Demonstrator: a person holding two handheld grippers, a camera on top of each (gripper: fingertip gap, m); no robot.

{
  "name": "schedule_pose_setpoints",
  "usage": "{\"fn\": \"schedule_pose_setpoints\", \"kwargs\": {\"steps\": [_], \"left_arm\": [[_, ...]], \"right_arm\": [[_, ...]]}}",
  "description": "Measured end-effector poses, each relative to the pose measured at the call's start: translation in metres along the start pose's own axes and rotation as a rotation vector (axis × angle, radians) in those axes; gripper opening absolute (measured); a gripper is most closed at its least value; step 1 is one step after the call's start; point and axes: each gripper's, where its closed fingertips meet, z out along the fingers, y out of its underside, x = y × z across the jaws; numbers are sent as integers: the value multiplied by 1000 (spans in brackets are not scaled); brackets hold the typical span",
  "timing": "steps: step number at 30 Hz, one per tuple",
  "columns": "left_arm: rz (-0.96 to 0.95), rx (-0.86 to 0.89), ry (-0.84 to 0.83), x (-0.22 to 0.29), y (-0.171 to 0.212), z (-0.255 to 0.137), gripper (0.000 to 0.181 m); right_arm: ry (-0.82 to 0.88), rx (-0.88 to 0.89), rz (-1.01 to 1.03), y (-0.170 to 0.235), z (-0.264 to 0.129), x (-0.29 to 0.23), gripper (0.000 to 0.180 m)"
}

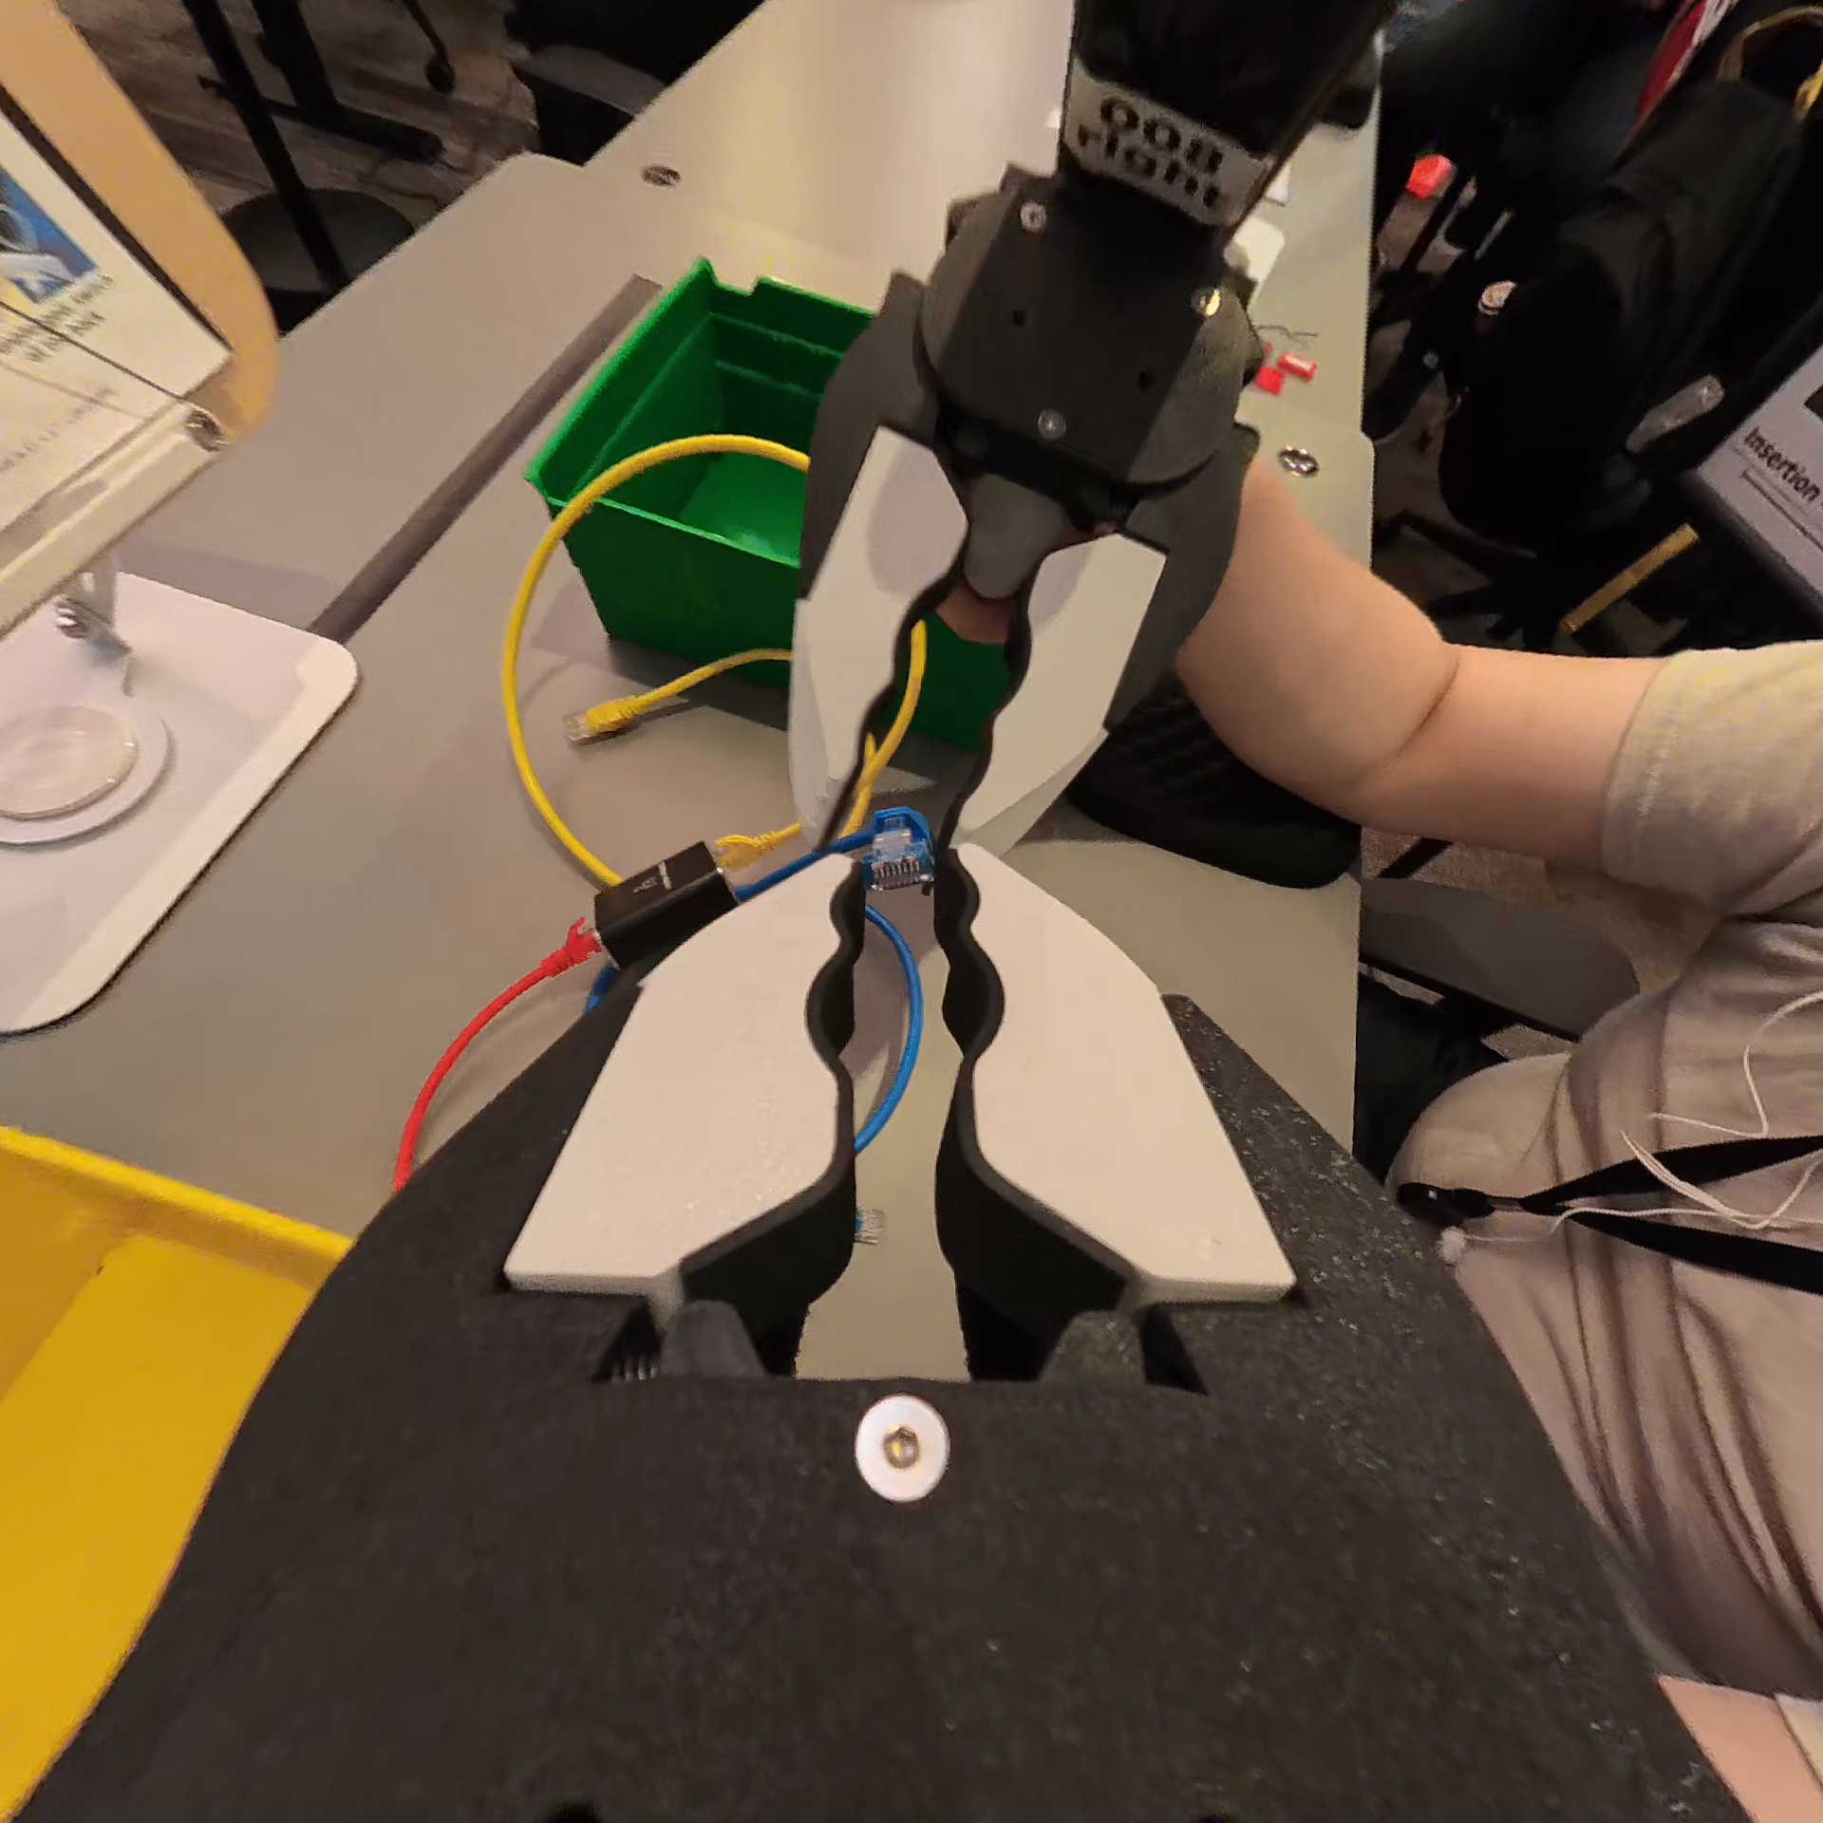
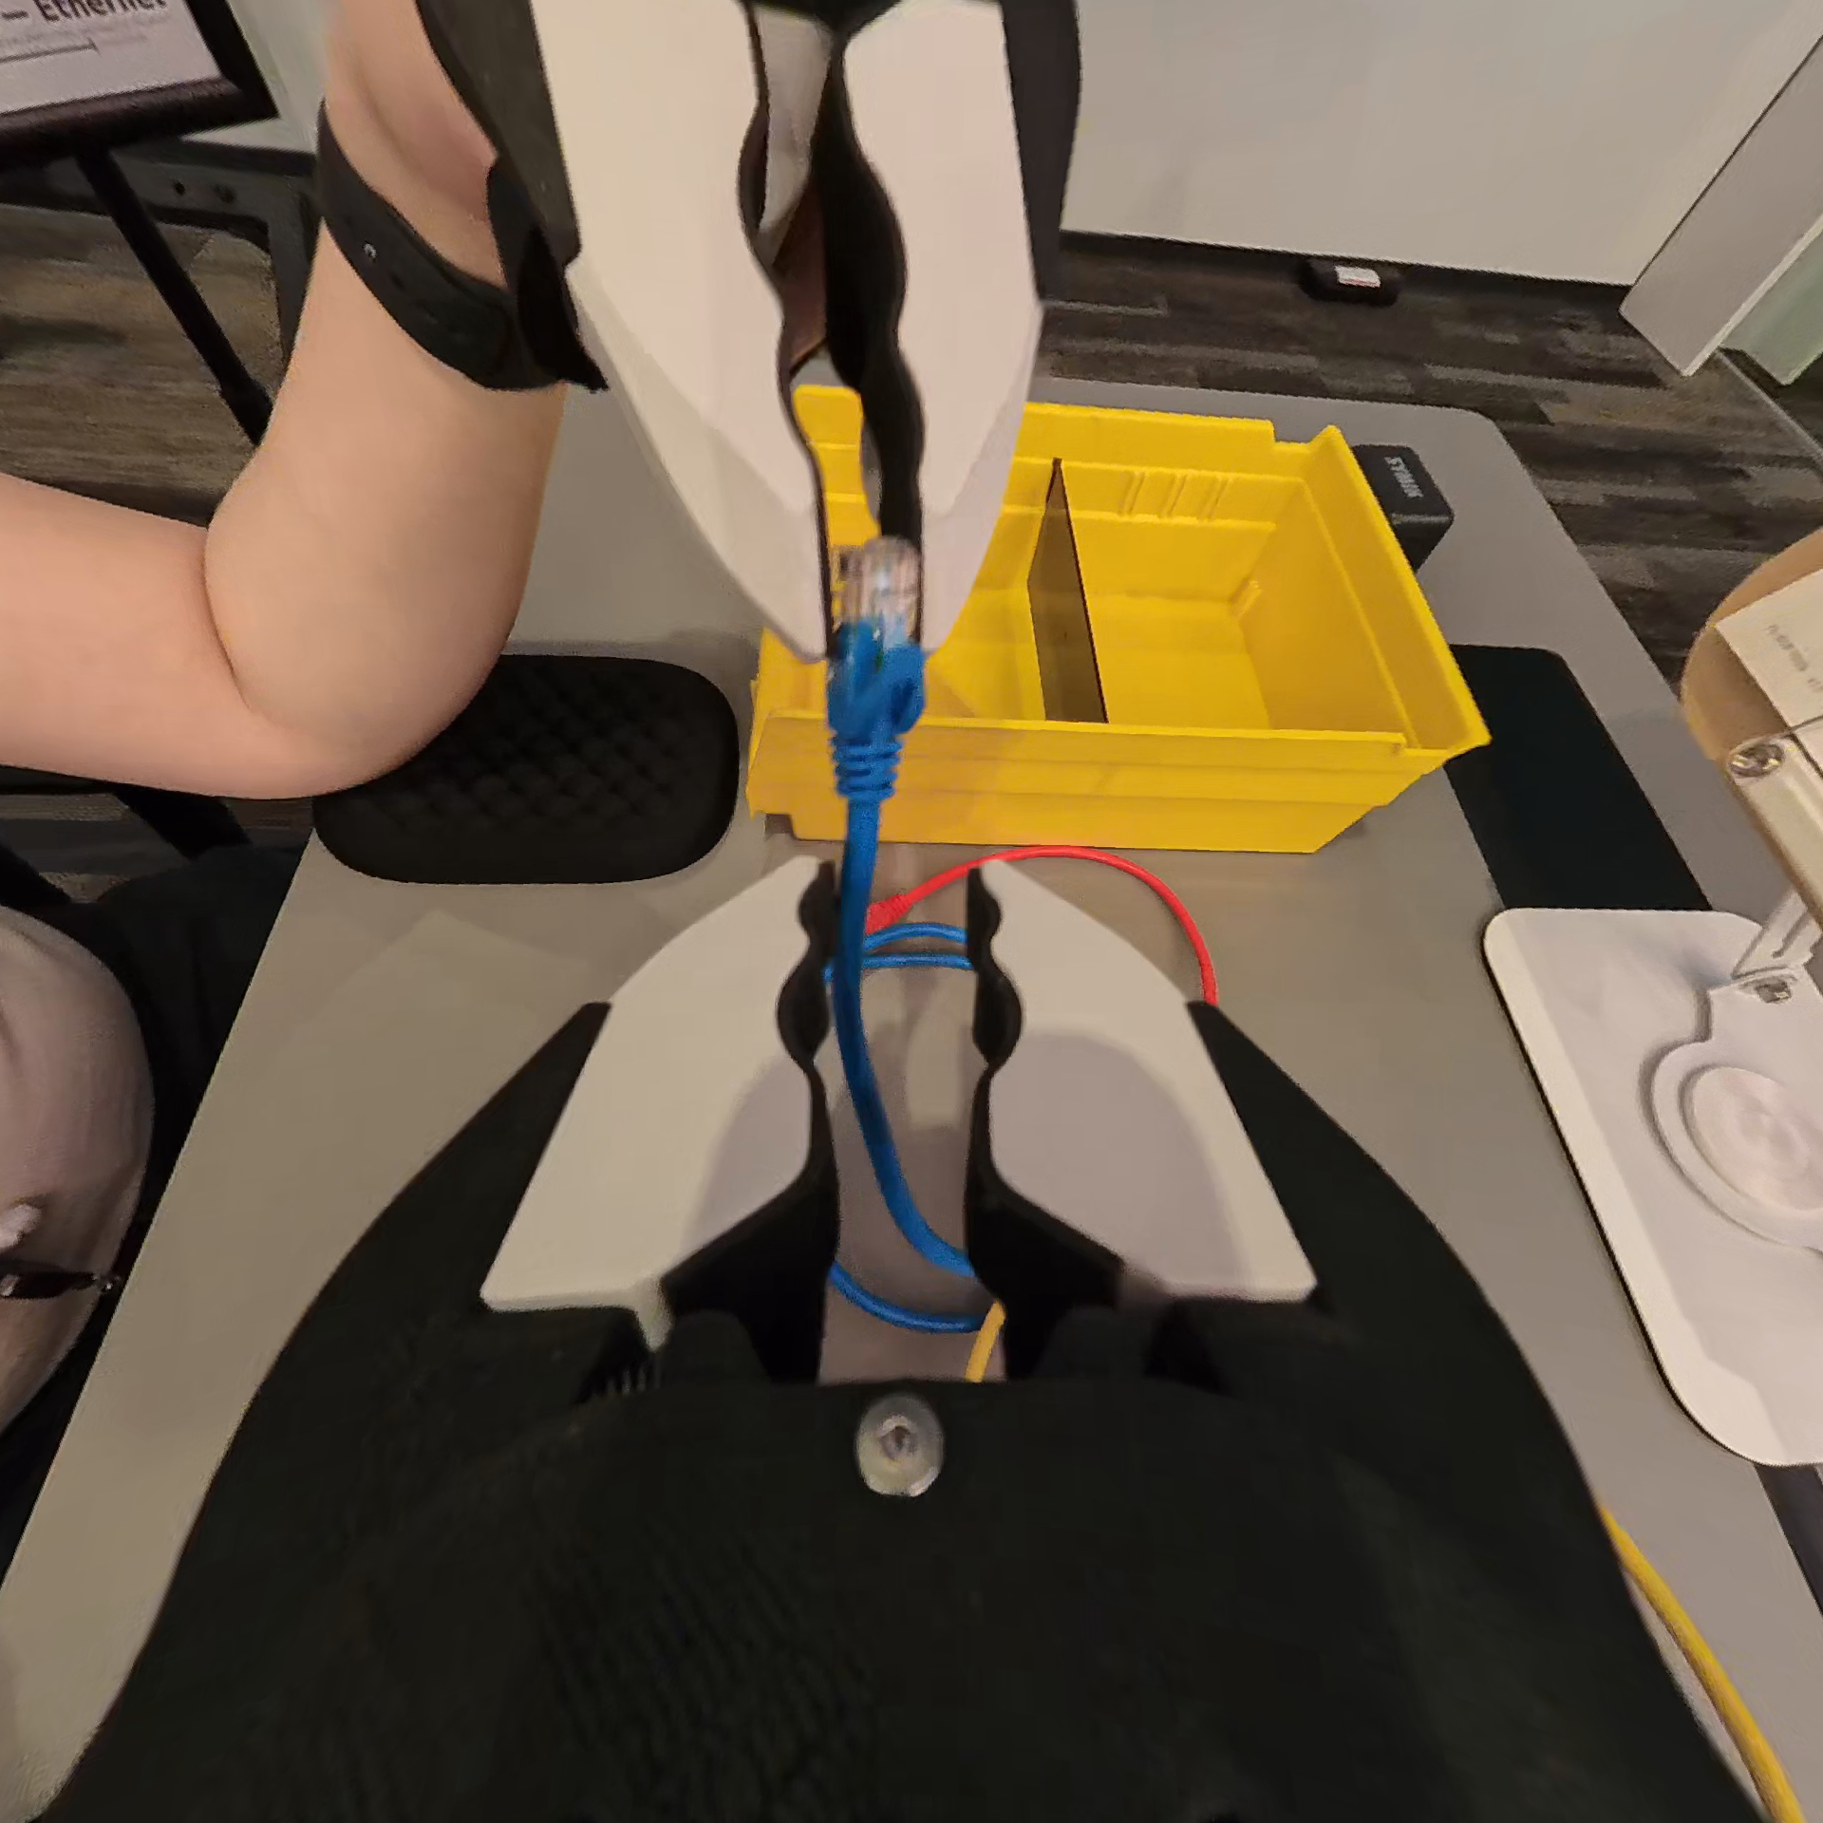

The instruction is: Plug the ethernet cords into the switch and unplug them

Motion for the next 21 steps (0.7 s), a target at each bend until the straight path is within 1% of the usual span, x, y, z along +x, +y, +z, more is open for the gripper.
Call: {"fn": "schedule_pose_setpoints", "kwargs": {"steps": [1, 2, 4, 5, 6, 7, 8, 10, 13, 15, 19, 21], "left_arm": [[3, 7, -24, -4, 0, -3, 13], [10, 15, -35, -6, 0, -6, 13], [-1, 43, -38, -7, -2, -8, 14], [-30, 46, -28, -7, -1, -8, 22], [-64, 41, 5, -4, 1, -8, 36], [-99, 39, 36, -2, 3, -8, 45], [-129, 50, 48, -4, 2, -8, 46], [-163, 68, 43, -10, 1, -8, 39], [-192, 45, 42, -16, 6, -5, 37], [-222, 35, 29, -22, 10, -3, 32], [-287, 43, 61, -28, 12, -1, 14], [-301, 43, 77, -30, 14, 1, 13]], "right_arm": [[-19, 6, -10, 0, 2, -3, 14], [-30, 17, -19, -2, 3, -5, 7], [17, 12, -63, -5, 2, -2, 7], [64, -5, -121, -5, 1, 1, 7], [137, -37, -201, -4, 0, 6, 7], [210, -70, -272, -3, 0, 11, 7], [262, -98, -322, -2, 0, 15, 7], [305, -108, -368, -5, 3, 15, 7], [320, -127, -391, -3, 8, 16, 7], [344, -140, -411, -1, 8, 20, 7], [347, -140, -422, -1, 10, 20, 7], [366, -154, -435, 1, 10, 23, 7]]}}
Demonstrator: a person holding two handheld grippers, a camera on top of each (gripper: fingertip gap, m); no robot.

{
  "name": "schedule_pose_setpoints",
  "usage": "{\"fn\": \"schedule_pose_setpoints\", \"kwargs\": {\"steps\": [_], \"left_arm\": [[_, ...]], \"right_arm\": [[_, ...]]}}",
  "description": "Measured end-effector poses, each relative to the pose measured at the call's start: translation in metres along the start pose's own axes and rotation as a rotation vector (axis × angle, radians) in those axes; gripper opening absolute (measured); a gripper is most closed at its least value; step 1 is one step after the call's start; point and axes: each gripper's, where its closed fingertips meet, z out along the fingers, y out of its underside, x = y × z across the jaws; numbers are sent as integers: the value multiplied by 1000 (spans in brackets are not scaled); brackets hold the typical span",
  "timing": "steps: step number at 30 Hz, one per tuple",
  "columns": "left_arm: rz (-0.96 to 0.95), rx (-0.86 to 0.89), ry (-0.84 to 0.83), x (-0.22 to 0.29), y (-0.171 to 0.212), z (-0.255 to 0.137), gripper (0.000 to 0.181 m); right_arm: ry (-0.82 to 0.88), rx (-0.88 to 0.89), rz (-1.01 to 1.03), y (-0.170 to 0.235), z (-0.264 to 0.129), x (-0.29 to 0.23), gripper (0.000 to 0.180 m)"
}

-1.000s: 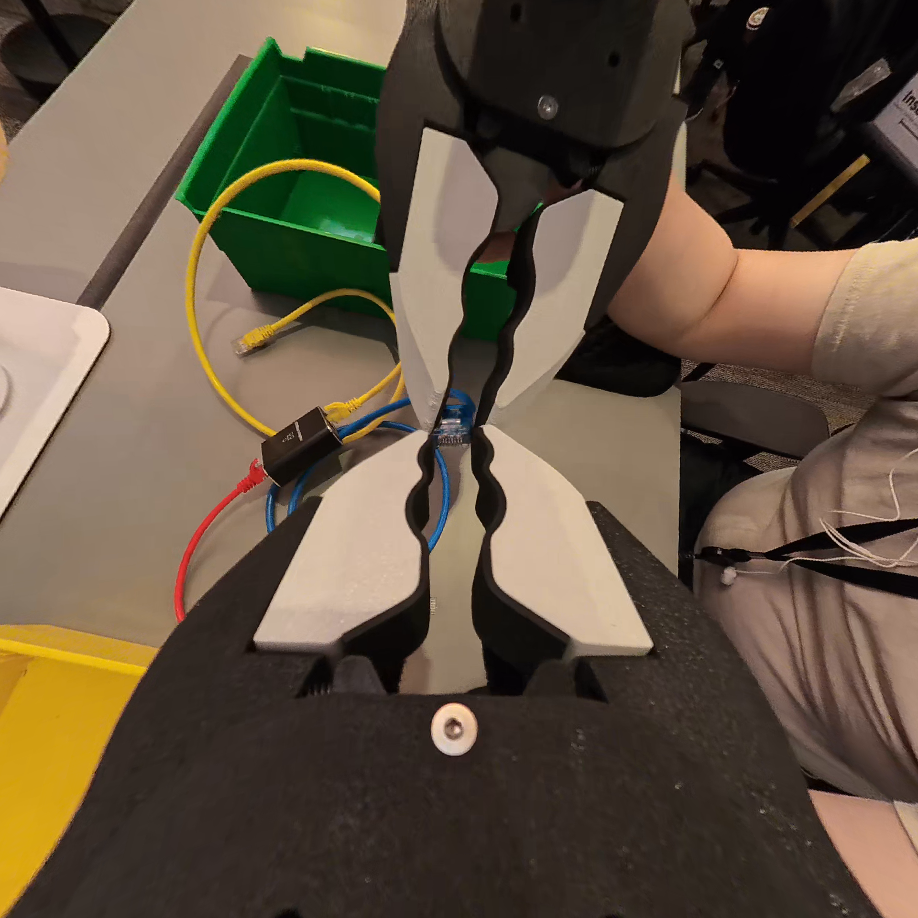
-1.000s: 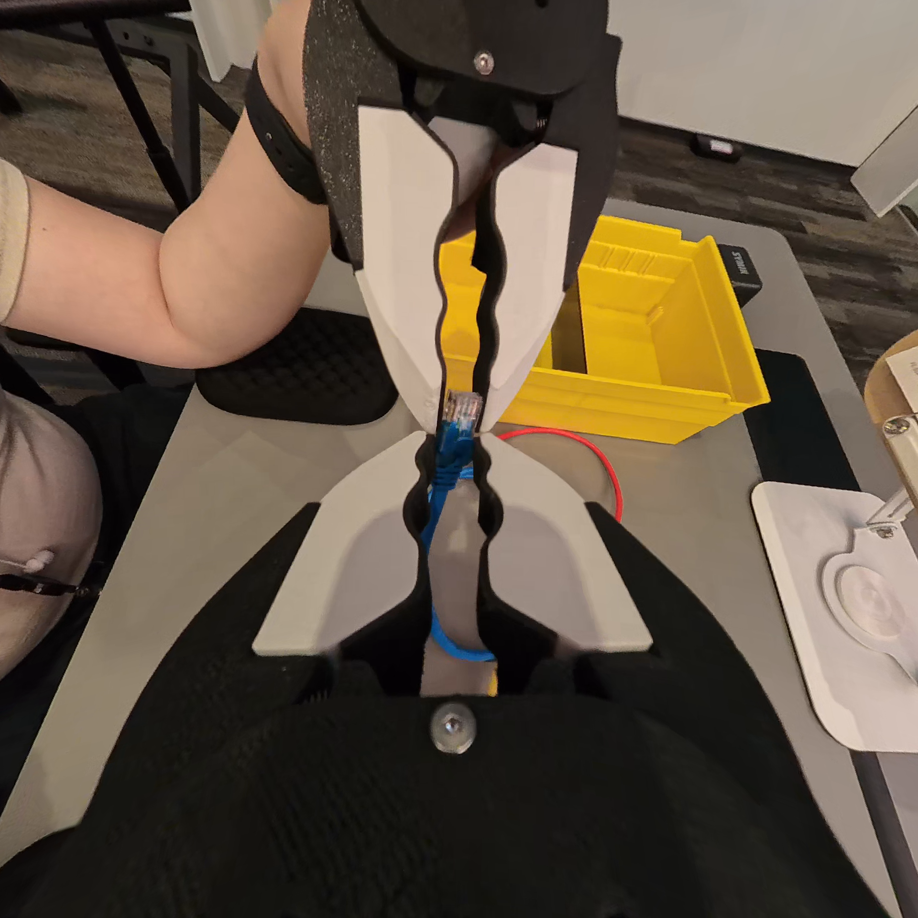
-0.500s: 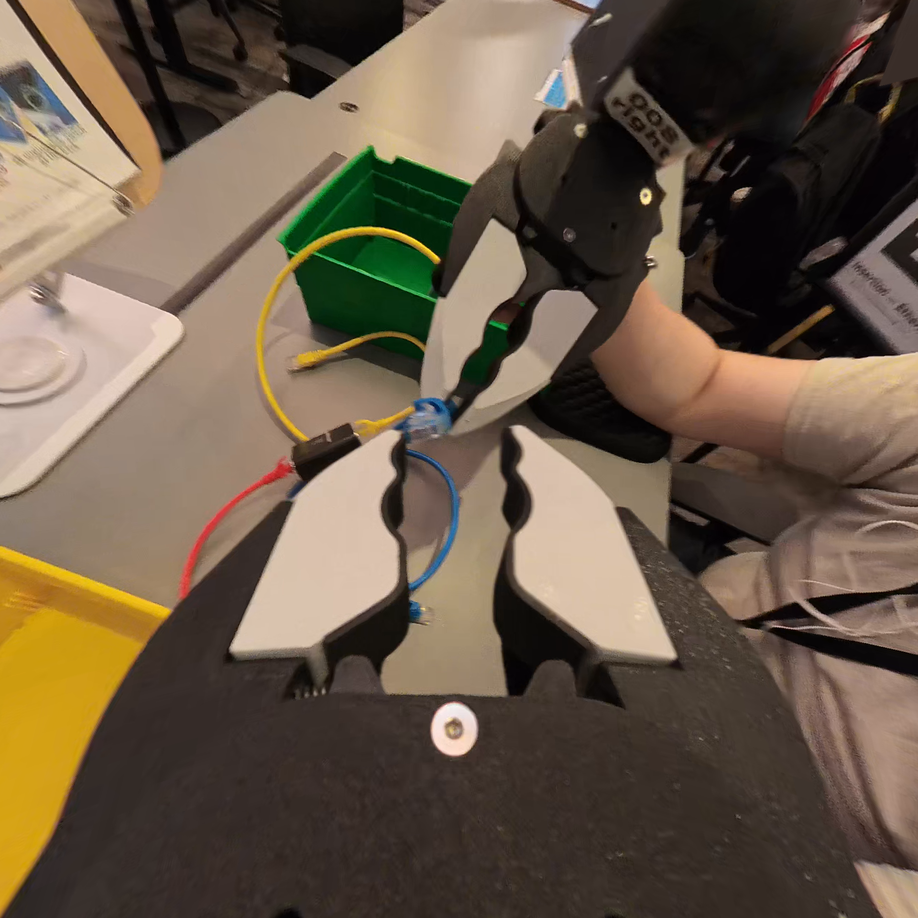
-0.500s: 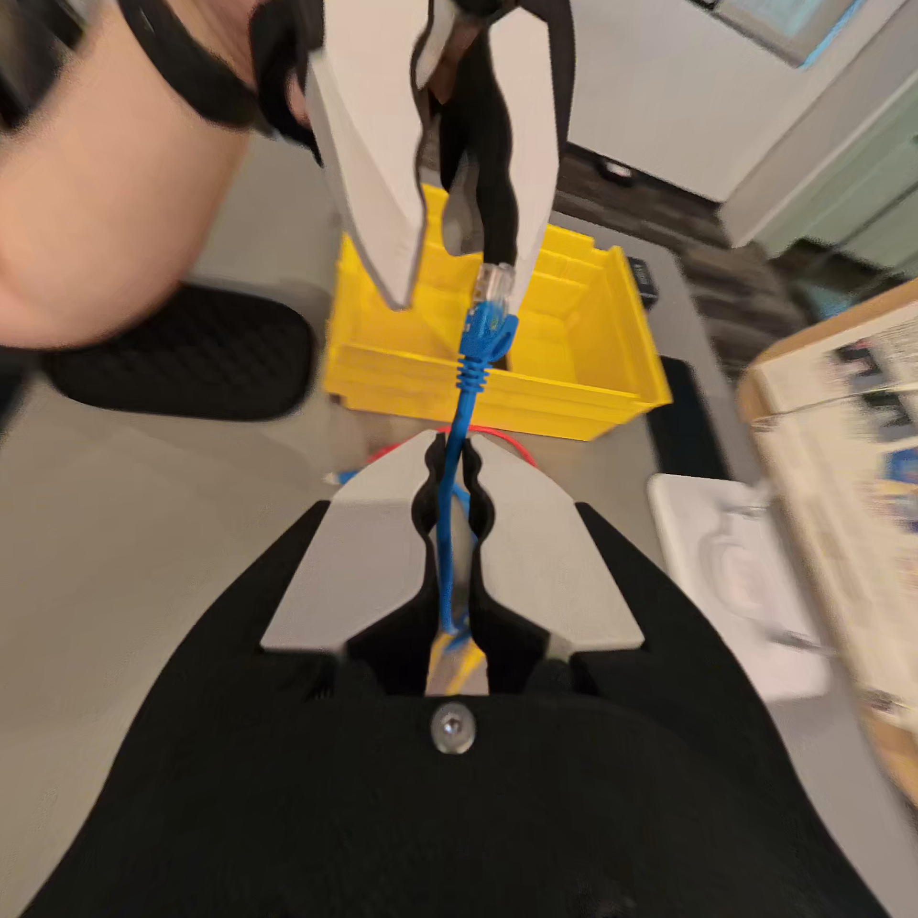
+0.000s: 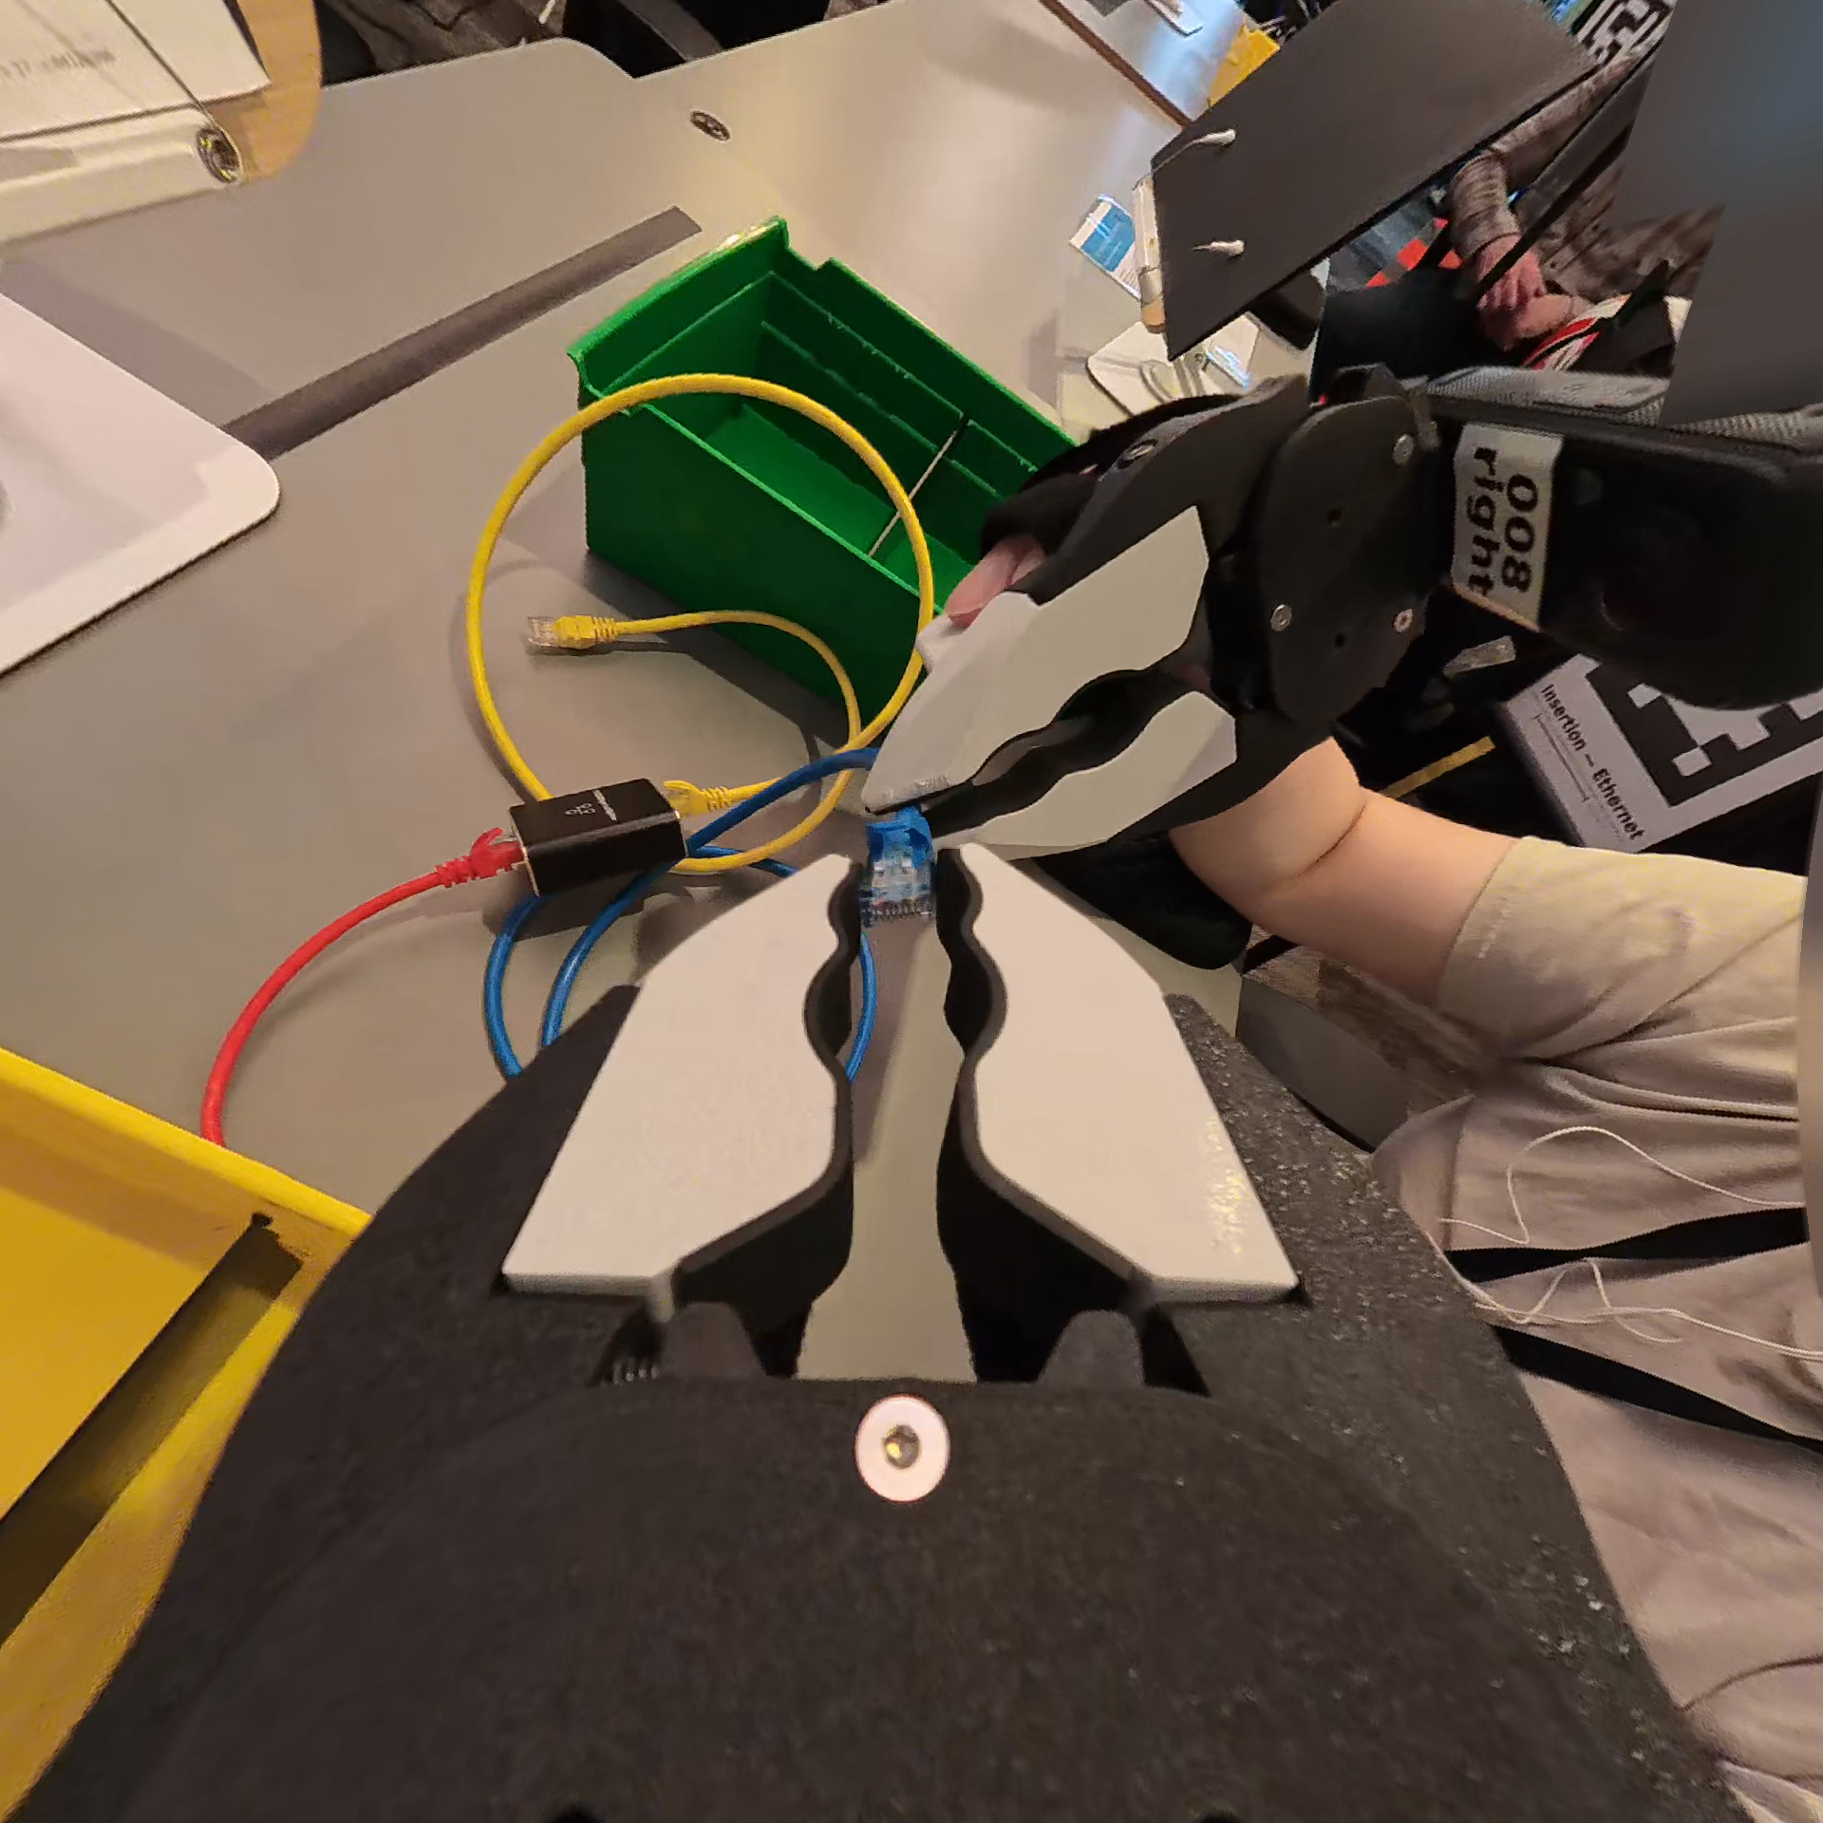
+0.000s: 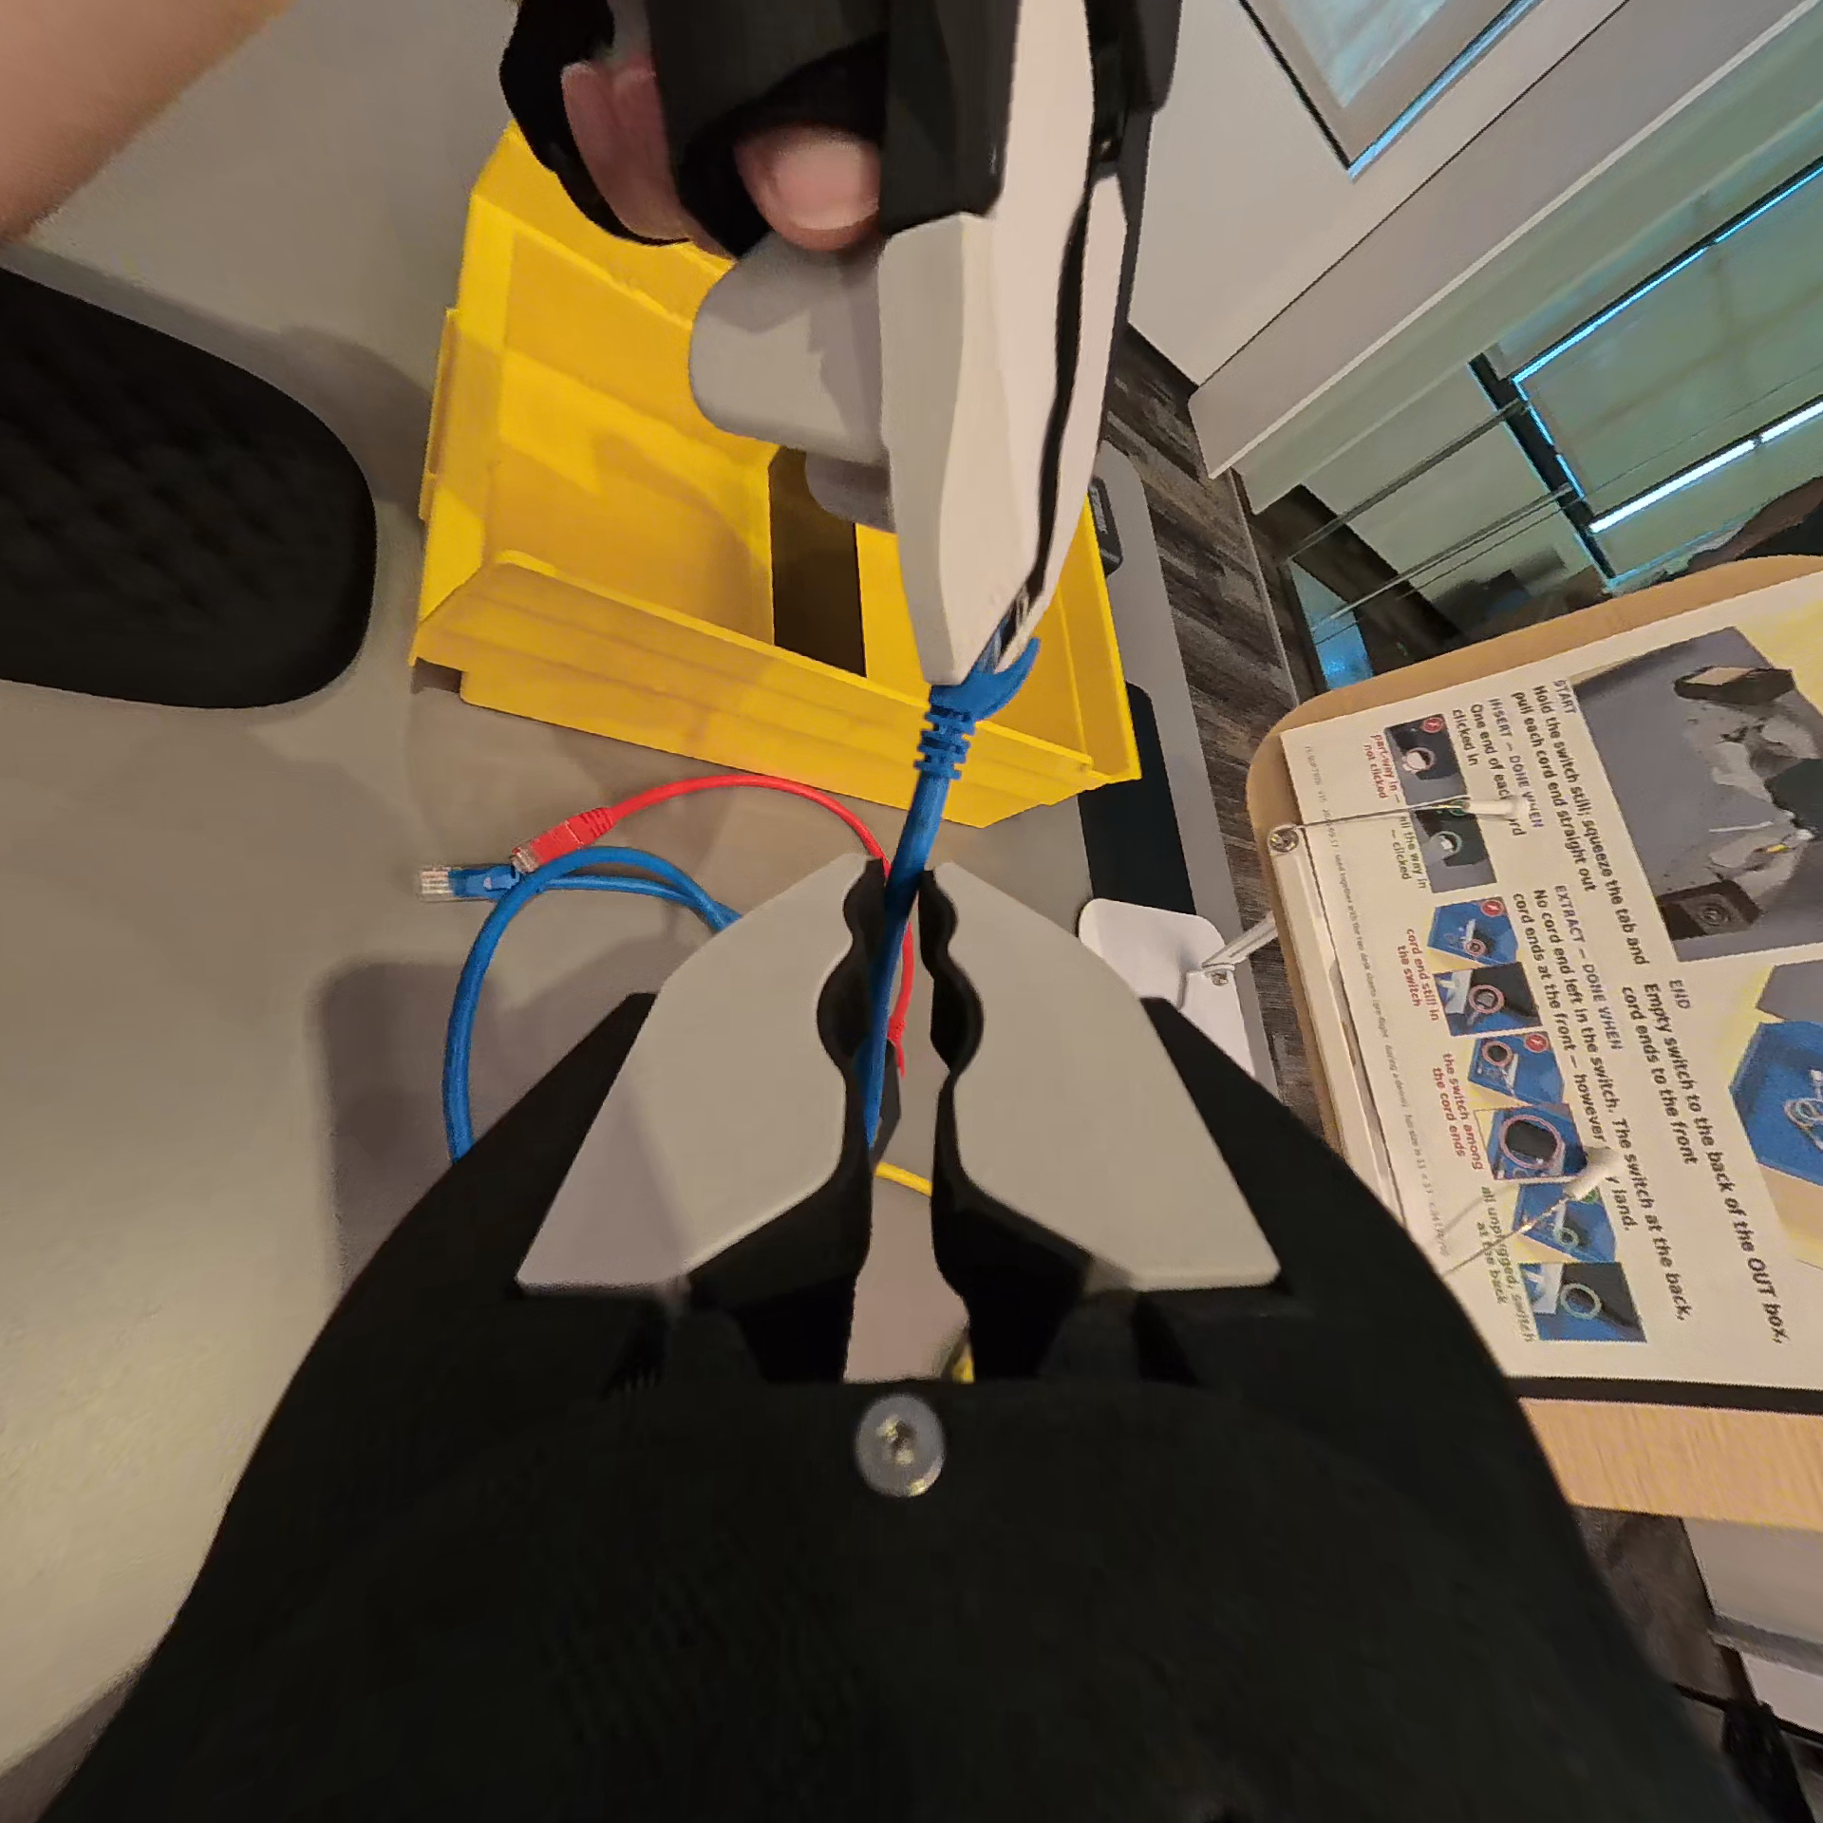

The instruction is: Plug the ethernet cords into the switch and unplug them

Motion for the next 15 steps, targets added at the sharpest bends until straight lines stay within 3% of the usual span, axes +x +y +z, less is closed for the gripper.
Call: {"fn": "schedule_pose_setpoints", "kwargs": {"steps": [5, 11, 15], "left_arm": [[38, 18, -25, -6, -5, 0, 13], [27, 110, -16, -11, -18, -9, 13], [34, 139, -9, -10, -21, -16, 13]], "right_arm": [[37, 57, 73, -3, 5, 8, 13], [-132, 649, 290, -86, -16, -21, 19], [-242, 540, 455, -65, 35, -47, 22]]}}
